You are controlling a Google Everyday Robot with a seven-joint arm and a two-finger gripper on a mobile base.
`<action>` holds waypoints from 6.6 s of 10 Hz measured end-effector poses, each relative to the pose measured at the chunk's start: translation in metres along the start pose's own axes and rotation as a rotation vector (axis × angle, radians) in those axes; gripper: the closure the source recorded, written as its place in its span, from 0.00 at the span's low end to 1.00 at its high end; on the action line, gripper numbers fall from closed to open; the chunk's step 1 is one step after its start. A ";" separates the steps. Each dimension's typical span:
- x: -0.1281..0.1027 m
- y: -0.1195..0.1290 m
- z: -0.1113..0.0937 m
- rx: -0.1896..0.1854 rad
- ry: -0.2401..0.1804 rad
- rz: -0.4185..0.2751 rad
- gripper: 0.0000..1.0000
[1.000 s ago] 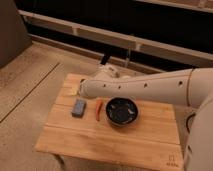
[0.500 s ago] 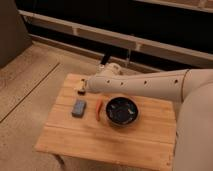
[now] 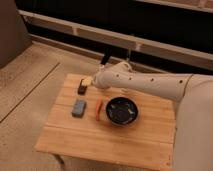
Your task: Knock the bottle over
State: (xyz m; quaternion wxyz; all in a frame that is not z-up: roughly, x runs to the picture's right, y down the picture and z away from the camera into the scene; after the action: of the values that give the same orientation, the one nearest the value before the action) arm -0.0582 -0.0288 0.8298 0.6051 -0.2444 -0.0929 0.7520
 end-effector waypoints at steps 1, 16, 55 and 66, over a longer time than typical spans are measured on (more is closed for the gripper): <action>-0.011 -0.010 0.000 0.020 -0.004 0.007 0.35; -0.096 -0.099 -0.003 0.298 -0.045 -0.079 0.35; -0.131 -0.061 0.063 0.145 -0.054 -0.121 0.35; -0.131 -0.061 0.063 0.145 -0.054 -0.121 0.35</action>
State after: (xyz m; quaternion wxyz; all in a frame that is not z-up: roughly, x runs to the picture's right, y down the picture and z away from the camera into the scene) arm -0.0159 -0.1284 0.9439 0.6629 -0.1734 -0.0691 0.7251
